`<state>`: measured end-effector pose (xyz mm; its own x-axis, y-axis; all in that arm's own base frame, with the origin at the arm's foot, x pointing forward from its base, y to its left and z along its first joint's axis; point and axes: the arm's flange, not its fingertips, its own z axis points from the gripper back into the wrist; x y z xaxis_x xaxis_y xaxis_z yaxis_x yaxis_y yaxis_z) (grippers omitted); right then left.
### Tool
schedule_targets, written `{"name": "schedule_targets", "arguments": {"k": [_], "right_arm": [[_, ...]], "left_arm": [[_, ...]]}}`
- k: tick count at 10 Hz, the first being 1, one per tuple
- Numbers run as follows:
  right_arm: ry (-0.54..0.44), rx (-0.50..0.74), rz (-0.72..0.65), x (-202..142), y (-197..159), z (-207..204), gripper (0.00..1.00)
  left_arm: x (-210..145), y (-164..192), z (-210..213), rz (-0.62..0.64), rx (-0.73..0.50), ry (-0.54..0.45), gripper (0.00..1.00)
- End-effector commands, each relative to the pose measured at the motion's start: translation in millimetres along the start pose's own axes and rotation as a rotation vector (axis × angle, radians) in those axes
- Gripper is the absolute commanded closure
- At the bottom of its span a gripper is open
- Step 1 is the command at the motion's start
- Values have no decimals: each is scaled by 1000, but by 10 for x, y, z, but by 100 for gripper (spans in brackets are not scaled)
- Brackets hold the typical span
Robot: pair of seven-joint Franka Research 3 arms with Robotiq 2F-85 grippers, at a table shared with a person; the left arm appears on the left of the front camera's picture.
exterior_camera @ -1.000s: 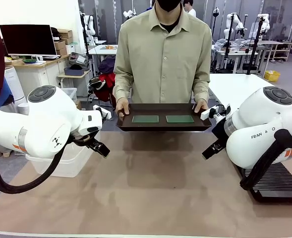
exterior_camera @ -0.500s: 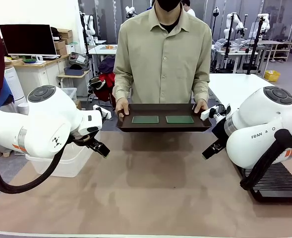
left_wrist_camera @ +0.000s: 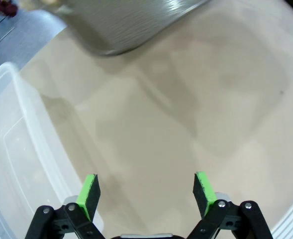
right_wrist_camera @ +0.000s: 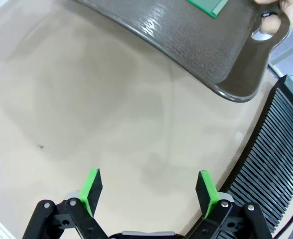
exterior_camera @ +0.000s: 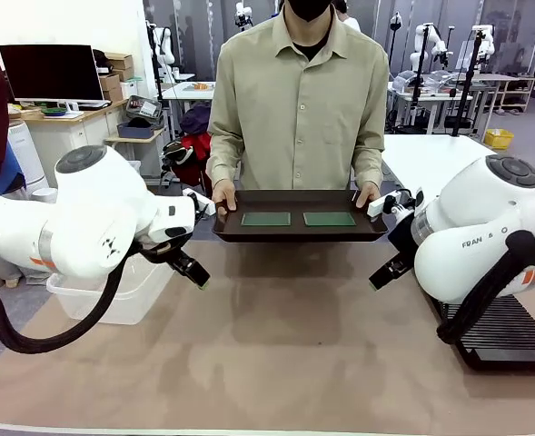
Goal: Sort PCBs into racks and boxes based on the side picked up.
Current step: Pick up the Blank PCB handed by the Human.
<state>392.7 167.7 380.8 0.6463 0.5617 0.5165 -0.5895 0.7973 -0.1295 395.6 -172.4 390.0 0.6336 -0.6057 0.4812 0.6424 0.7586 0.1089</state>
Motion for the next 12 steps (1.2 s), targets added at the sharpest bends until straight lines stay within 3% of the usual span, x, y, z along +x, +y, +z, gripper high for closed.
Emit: {"name": "schedule_targets", "arguments": {"k": [1, 7, 11, 12], "right_arm": [[-18, 113, -28, -113, -135, 315, 0], [45, 311, -53, -10, -568, 1028, 0], [46, 315, -7, 139, -831, 1446, 0], [60, 304, -29, 98, -696, 1368, 0]], "left_arm": [[94, 199, 178, -100, -141, 42, 0], [269, 494, 768, -188, -374, -11, 0], [253, 687, 1059, -183, -323, -77, 0], [311, 652, 974, -168, -326, -27, 0]]}}
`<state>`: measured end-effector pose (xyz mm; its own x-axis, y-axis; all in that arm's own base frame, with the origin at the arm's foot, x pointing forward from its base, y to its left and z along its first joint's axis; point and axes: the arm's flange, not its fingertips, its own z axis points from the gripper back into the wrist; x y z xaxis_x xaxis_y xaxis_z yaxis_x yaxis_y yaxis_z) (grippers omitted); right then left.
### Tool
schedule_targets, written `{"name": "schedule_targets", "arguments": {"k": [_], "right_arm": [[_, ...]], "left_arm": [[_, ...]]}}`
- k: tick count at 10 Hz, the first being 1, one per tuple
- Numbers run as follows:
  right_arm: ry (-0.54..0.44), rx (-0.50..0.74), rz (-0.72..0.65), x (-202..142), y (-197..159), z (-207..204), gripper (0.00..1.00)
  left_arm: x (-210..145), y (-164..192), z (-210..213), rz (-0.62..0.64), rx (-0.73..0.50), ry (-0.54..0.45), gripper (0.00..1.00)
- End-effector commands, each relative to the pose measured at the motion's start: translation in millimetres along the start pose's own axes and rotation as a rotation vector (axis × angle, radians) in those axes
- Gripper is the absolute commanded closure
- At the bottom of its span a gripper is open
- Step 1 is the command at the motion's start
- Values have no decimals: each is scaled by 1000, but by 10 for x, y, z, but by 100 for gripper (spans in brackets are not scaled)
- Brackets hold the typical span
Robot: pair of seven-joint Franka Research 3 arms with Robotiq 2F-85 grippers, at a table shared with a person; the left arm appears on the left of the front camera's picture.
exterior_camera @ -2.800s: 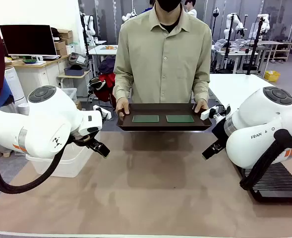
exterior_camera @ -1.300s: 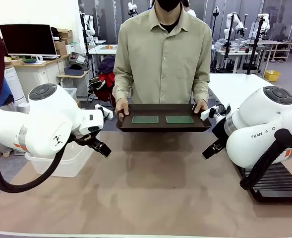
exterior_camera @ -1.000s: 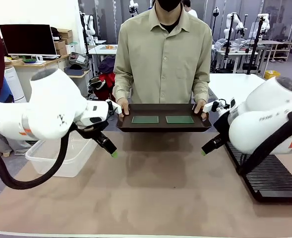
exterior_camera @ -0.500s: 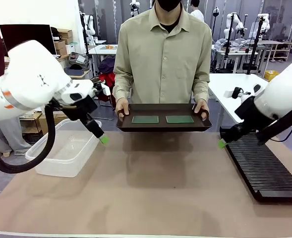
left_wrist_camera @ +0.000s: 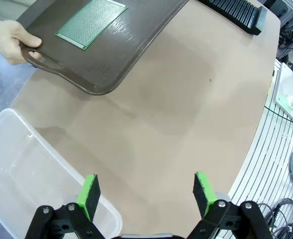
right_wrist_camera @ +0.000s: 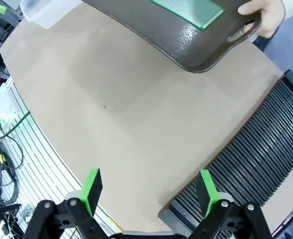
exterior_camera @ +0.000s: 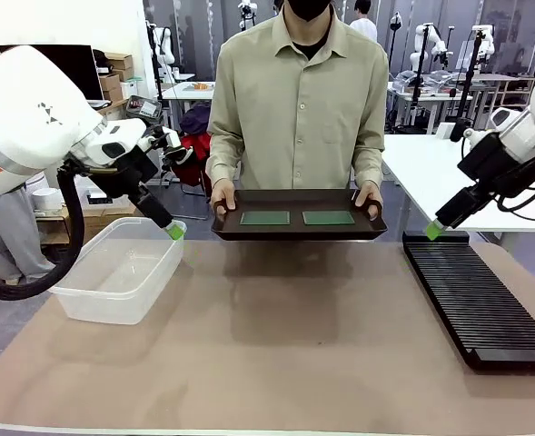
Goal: Sort PCBs into racks and boxes based on the side picked up.
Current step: Pick up the Blank PCB handed by the Human.
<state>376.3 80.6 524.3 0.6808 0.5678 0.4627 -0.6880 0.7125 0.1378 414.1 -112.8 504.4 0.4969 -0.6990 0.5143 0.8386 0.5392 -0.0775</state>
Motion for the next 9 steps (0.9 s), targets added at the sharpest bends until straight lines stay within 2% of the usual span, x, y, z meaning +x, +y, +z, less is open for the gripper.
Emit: {"name": "schedule_targets", "arguments": {"k": [1, 4, 5, 7, 8, 9], "right_arm": [[-3, 6, -11, -41, 48, -142, 0], [15, -1, -2, -27, 42, -75, 0], [5, 36, 54, -14, -62, 76, 0], [-74, 72, 114, 23, -298, 325, 0], [-113, 67, 132, 37, -382, 433, 0], [-151, 44, 150, 49, -440, 531, 0]], "left_arm": [[5, -15, -94, -1, -18, 13, 0], [23, -37, -65, -8, -1, 16, 0], [52, 10, 32, -81, -90, -17, 0], [100, 132, 193, -113, -187, -87, 0], [105, 154, 294, -153, -188, -125, 0], [111, 184, 382, -187, -118, -146, 0]]}}
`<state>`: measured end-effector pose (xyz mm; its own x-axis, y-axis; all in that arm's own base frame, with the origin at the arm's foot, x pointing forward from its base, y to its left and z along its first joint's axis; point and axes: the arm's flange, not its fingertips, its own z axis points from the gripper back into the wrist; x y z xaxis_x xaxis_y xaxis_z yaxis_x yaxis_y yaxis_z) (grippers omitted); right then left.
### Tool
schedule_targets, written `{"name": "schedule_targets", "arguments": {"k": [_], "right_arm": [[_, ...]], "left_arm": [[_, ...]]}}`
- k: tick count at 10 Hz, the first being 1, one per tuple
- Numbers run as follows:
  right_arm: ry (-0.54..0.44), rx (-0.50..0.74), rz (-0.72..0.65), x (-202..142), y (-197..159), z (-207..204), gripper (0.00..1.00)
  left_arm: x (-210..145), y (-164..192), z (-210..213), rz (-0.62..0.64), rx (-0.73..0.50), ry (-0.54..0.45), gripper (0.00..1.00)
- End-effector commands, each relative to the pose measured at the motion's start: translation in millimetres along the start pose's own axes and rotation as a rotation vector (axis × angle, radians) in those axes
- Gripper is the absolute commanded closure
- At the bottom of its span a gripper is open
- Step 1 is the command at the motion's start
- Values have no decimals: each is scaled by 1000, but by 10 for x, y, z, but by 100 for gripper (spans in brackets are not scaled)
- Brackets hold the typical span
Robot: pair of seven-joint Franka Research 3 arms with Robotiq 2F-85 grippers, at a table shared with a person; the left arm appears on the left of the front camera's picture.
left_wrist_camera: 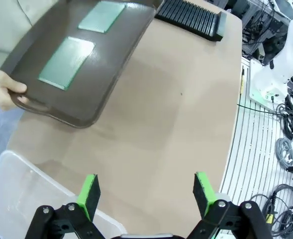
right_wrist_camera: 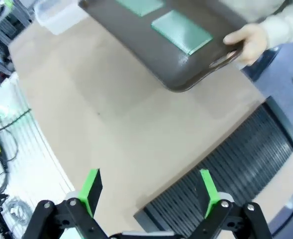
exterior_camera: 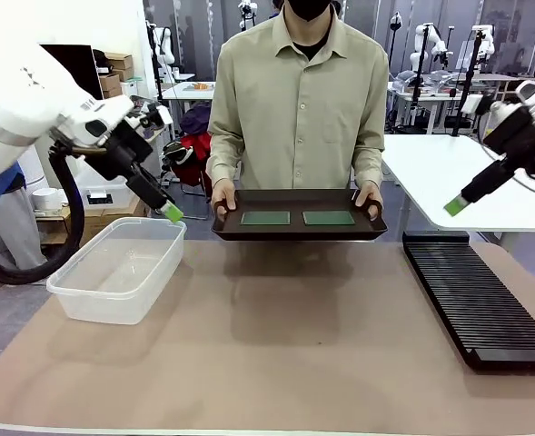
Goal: Sort PCBs into racks and boxes based on the side picked up.
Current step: Pick up the Blank PCB handed by the Human.
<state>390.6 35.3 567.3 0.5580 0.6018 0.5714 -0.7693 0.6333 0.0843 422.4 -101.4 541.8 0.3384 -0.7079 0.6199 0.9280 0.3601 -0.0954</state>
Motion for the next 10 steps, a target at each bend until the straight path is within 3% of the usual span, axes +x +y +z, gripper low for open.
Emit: {"name": "schedule_targets", "arguments": {"k": [1, 5, 7, 8, 9, 10], "right_arm": [[-69, 13, 48, 17, -118, 104, 0], [-141, -23, 57, 76, -176, 537, 0], [-141, -60, 49, 129, -133, 624, 0], [-145, -83, 16, 158, -109, 576, 0], [-139, -64, 50, 126, -165, 629, 0], [-139, -64, 50, 126, -165, 629, 0]], "left_arm": [[-26, 63, 114, -69, 74, -45, 0], [41, 17, 366, -138, 268, -62, 0], [78, -5, 440, -69, 310, -92, 0], [94, -12, 365, 0, 359, -34, 0], [137, 49, 494, -114, 285, -84, 0], [137, 49, 494, -114, 285, -84, 0]]}}
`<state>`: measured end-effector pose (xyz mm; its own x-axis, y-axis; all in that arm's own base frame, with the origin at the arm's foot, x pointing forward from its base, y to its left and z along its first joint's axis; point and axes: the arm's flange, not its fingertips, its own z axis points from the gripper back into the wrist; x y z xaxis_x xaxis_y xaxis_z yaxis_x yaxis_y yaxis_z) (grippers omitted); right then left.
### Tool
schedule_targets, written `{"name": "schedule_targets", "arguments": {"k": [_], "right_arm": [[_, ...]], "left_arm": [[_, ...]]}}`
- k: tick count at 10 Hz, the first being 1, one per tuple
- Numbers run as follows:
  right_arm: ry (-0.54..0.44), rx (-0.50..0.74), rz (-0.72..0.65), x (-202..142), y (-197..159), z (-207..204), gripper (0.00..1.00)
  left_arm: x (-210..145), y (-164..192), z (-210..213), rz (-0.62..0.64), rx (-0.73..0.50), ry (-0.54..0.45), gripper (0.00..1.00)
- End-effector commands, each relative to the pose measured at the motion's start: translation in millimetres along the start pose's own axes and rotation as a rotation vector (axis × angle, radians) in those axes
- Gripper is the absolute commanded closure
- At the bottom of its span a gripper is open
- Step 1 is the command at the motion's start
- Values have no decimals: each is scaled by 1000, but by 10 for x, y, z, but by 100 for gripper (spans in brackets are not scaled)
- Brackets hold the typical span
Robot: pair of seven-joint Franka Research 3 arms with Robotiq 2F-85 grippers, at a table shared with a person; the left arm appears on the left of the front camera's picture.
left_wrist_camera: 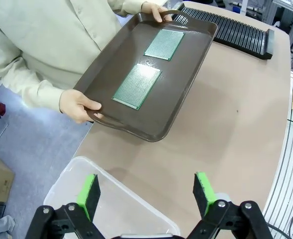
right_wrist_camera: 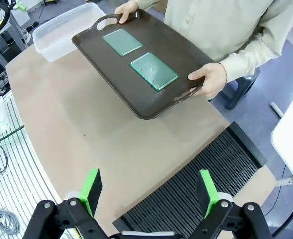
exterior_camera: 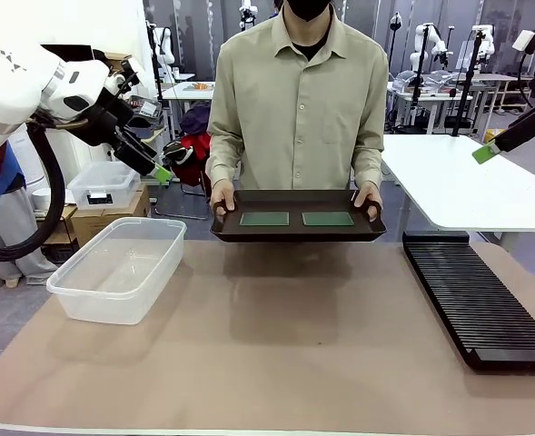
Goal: Sort PCBs into racks and boxes based on the side picked up.
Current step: Pick up the Blank PCB handed by the Human.
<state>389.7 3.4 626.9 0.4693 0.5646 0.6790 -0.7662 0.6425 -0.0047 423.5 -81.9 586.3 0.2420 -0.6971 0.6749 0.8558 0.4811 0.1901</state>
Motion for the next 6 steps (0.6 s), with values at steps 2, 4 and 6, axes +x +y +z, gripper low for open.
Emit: {"name": "schedule_targets", "arguments": {"k": [2, 4, 6], "right_arm": [[-3, 11, 0, -20, -19, -15, 0], [-8, 20, -32, 24, 20, 24, 0], [-18, 28, -75, 56, 14, 95, 0]], "left_arm": [[-4, 19, 26, -31, -25, -12, 0], [79, -32, 52, 36, -14, -10, 0], [191, -93, 156, 87, 18, 4, 0]]}}
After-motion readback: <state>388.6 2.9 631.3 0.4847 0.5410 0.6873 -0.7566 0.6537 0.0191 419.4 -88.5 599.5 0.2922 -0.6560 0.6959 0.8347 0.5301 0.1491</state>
